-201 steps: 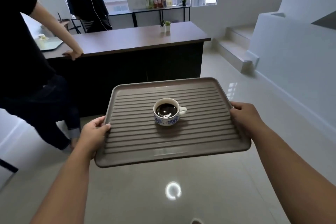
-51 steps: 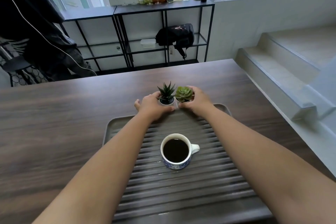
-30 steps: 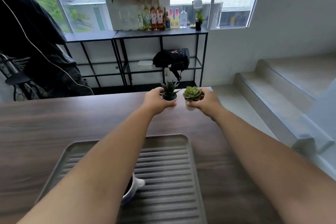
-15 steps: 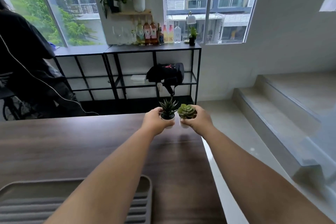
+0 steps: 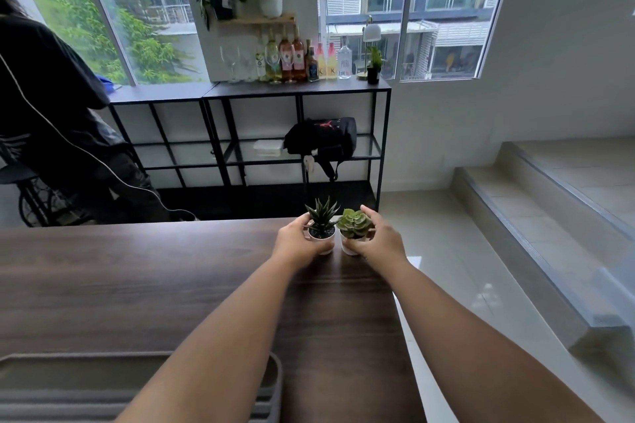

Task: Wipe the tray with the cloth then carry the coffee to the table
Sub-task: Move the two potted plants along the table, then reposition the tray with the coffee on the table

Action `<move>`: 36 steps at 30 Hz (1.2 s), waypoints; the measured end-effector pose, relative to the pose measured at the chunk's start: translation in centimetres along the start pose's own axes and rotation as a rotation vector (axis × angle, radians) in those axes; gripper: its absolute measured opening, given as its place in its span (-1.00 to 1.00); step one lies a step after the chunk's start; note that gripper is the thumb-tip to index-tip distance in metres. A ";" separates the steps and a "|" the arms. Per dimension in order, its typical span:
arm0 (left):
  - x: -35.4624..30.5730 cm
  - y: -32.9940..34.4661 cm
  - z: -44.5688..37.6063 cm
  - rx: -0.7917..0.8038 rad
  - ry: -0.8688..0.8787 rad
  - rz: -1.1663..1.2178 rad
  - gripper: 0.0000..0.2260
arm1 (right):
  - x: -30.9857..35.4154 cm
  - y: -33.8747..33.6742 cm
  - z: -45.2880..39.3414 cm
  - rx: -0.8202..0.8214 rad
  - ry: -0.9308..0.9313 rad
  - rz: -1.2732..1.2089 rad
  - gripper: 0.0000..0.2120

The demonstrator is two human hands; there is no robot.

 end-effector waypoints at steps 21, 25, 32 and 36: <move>-1.2 -18.2 11.4 0.061 0.047 -0.292 -0.41 | 1.8 2.0 13.4 -0.150 0.057 -0.258 -0.19; 1.8 -24.9 19.5 0.016 -0.036 -0.319 -0.49 | 2.1 5.3 18.9 -0.008 0.098 -0.269 -0.44; 11.2 -34.3 31.4 -0.237 -0.204 -0.213 -0.63 | 1.8 8.3 28.8 0.075 0.117 -0.275 -0.58; 16.2 -36.6 36.0 -0.330 -0.284 -0.366 -0.67 | 2.2 8.4 32.7 0.065 0.085 -0.167 -0.59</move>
Point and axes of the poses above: each hand's wrist, its own z-axis away from the middle knuckle, its own y-axis out of the palm, x = y × z, the point moved 4 cm from there along -z, towards the middle knuckle, and after that the axes turned 3 degrees about y, right-handed, at the moved point
